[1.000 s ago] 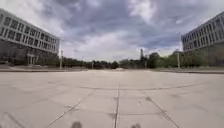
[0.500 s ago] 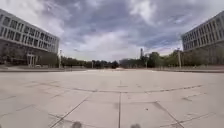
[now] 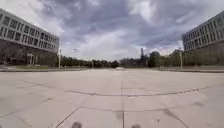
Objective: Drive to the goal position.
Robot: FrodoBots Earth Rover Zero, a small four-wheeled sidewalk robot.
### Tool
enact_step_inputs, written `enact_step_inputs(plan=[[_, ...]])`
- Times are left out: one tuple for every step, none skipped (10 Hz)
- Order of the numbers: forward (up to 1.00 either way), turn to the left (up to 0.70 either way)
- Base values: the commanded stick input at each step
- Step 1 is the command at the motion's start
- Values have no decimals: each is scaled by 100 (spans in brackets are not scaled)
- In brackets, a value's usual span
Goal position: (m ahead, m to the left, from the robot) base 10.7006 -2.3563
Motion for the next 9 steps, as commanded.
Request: enact_step_inputs(plan=[[70, 0], [70, 0], [70, 0], [70, 2], [70, 2], [70, 1], [70, 0], [70, 0], [70, 1]])
